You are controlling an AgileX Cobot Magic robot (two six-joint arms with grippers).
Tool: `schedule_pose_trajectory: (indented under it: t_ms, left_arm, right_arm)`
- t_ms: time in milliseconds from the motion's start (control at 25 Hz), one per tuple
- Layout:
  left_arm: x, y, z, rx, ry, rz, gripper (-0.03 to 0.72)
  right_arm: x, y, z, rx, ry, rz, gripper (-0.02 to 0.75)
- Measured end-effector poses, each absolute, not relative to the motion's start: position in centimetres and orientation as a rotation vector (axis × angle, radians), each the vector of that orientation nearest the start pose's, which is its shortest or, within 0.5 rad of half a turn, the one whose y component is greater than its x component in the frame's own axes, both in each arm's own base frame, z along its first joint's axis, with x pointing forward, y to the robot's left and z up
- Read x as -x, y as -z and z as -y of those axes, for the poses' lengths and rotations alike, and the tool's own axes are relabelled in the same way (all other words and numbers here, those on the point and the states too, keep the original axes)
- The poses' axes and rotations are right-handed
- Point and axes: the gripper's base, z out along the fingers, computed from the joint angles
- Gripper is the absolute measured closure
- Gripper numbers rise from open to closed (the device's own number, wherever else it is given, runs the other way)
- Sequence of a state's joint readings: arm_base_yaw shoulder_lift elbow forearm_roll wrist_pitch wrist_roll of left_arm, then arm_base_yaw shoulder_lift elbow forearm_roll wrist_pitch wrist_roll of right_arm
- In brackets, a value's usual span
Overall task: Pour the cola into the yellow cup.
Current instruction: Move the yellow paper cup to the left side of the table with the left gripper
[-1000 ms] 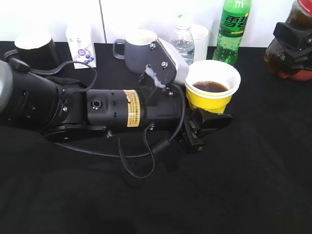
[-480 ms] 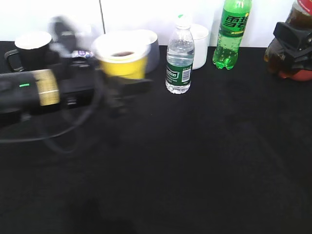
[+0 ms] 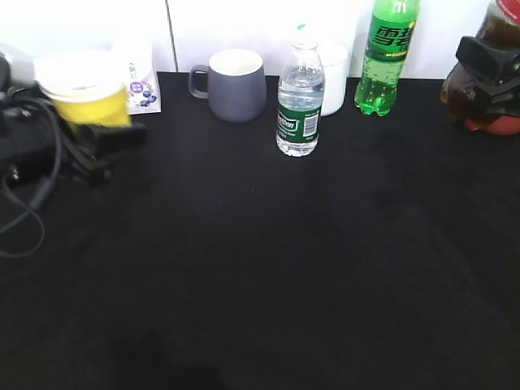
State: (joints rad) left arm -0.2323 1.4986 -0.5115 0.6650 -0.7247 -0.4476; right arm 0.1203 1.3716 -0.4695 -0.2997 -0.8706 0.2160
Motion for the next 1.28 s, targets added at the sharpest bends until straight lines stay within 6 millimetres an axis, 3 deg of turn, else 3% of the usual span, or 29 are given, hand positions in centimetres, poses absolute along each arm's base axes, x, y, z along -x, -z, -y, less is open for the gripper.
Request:
schedule_pose_trajectory:
  t_ms: [120,280,560,680,960,1080,1280]
  left_arm:
    - [-26.6,-18.9,9.5,-0.518,0.440,-1.754,0.250]
    - [-28.4,-15.3,9.5,-0.413,0.455,-1.740,0.250]
    - [-34.5,-11.1,10.9,-0.428,0.447,-1.746,0.250]
    - [-35.6,-9.6,11.2,-0.441,0.436,-1.762,0.250]
    - [-35.9,-9.2,11.2,-0.460,0.413,-1.787,0.249]
    - [-35.8,-9.1,11.2,-0.475,0.402,-1.793,0.160]
    - [-32.4,-9.1,10.1,-0.419,0.400,-1.839,0.115]
  right_arm:
    - [-25.4,-24.3,-5.1,0.258,-0.286,-1.524,0.371]
    - [-25.4,-24.3,-5.1,0.258,-0.286,-1.523,0.371]
    - [-25.5,-24.3,-5.1,0.246,-0.285,-1.523,0.371]
    - [-25.5,-24.3,-5.1,0.245,-0.285,-1.523,0.371]
    - [-25.5,-24.3,-5.0,0.242,-0.283,-1.530,0.371]
    - [-25.5,-24.3,-5.0,0.242,-0.283,-1.530,0.371]
    - [-25.5,-24.3,-4.9,0.215,-0.283,-1.531,0.371]
